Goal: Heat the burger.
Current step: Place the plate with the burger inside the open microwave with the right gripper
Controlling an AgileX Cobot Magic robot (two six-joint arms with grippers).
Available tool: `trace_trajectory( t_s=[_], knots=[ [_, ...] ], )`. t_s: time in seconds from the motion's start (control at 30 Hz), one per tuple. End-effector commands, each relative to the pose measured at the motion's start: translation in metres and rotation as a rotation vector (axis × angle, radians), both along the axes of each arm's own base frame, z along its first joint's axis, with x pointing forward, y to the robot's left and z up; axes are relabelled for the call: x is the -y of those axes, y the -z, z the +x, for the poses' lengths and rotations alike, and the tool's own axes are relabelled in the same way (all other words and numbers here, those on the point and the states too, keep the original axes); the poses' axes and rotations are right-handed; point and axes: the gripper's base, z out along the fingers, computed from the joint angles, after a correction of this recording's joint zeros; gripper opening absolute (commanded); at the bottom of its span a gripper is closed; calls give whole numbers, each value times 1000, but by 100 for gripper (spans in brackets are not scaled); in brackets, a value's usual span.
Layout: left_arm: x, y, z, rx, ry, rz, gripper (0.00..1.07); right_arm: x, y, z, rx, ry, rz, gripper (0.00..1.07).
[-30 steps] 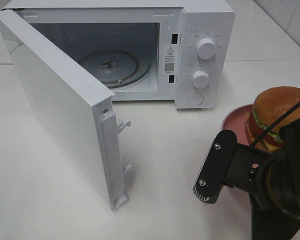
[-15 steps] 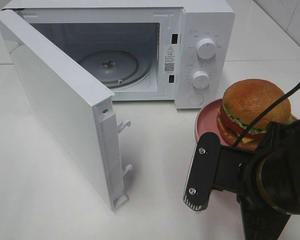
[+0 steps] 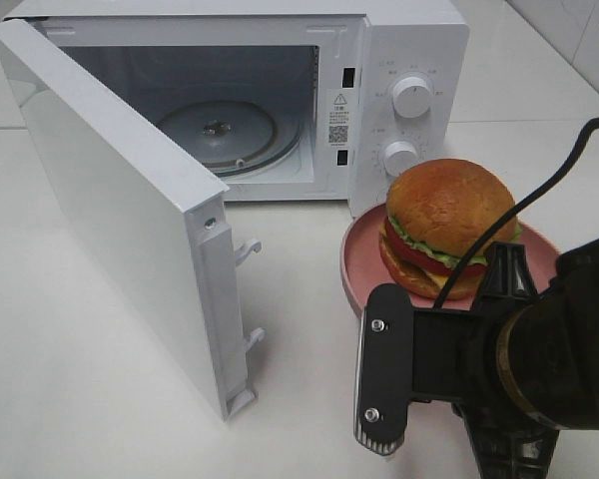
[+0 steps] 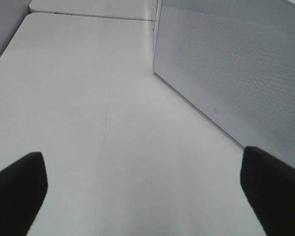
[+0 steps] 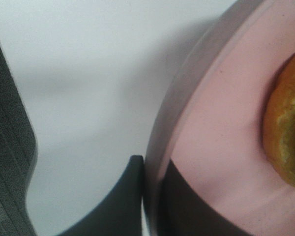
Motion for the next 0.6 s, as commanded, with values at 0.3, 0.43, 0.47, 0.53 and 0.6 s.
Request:
trace_trajectory(
  t_s=[0.3, 0.43, 0.47, 0.53, 0.6],
  knots=[
    [1, 0, -3, 17, -2, -8, 100, -4, -3, 4, 50, -175, -43, 0],
    [1, 0, -3, 17, -2, -8, 100, -4, -3, 4, 45, -243, -88, 0],
    [1, 0, -3, 17, -2, -8, 100, -4, -3, 4, 45, -243, -88, 0],
    [1, 0, -3, 17, -2, -8, 100, -6, -3, 4, 45, -298, -90, 0],
    [1, 0, -3, 17, -2, -8, 100, -7, -3, 4, 45, -305, -84, 0]
  ],
)
